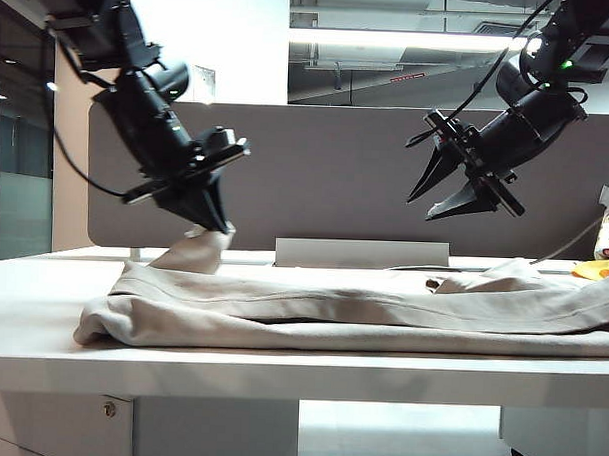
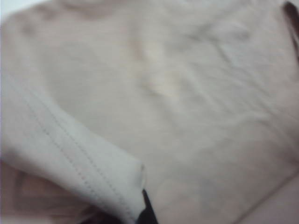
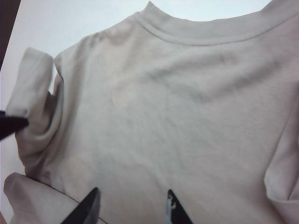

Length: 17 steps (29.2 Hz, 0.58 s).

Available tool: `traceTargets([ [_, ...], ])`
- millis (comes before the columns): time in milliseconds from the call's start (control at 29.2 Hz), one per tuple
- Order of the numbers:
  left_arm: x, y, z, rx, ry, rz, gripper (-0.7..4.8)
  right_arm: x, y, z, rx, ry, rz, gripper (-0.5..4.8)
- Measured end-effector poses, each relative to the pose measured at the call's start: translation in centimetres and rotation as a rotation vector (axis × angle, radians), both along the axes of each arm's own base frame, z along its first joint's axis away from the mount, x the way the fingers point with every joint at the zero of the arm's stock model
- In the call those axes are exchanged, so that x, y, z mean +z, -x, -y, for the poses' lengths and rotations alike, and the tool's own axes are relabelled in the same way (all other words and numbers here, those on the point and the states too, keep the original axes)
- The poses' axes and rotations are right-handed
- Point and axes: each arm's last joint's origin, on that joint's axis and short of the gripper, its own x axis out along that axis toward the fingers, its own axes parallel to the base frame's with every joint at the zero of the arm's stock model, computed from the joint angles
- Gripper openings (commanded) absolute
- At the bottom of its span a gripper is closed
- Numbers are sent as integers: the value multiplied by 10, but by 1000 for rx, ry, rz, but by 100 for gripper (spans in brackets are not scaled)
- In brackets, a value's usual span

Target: Fold the bottom side of the T-shirt horizontally towards the center, about one-third of the way, then fold the sleeve back towards the center, creating a straight line along the edge of the T-shirt, and finally fold the bottom of the T-shirt up towards the top, creating a neat rectangle.

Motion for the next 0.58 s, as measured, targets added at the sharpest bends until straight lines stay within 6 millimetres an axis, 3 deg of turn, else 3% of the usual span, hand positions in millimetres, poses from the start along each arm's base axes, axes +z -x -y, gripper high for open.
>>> traceTargets([
  [137,1,7,28,-71,10,23,-6,0,0,0,0,0,-1,179],
  [206,2,7,32,-74,24,39,-1,0,0,0,0,0,-1,179],
  [274,3,6,32,-62,37,46,150,0,0,0,0,0,-2,179],
  [309,3,6,32,-60,38,47,265,0,0,0,0,0,-2,179],
  [377,3,6,32,-60,39,46,387,0,0,0,0,0,-3,179],
  [514,3,6,33,-60,40,47,464,0,0,0,0,1,-6,179],
  [583,3,6,32,-61,39,45,463,0,1,0,0,1,-8,177],
])
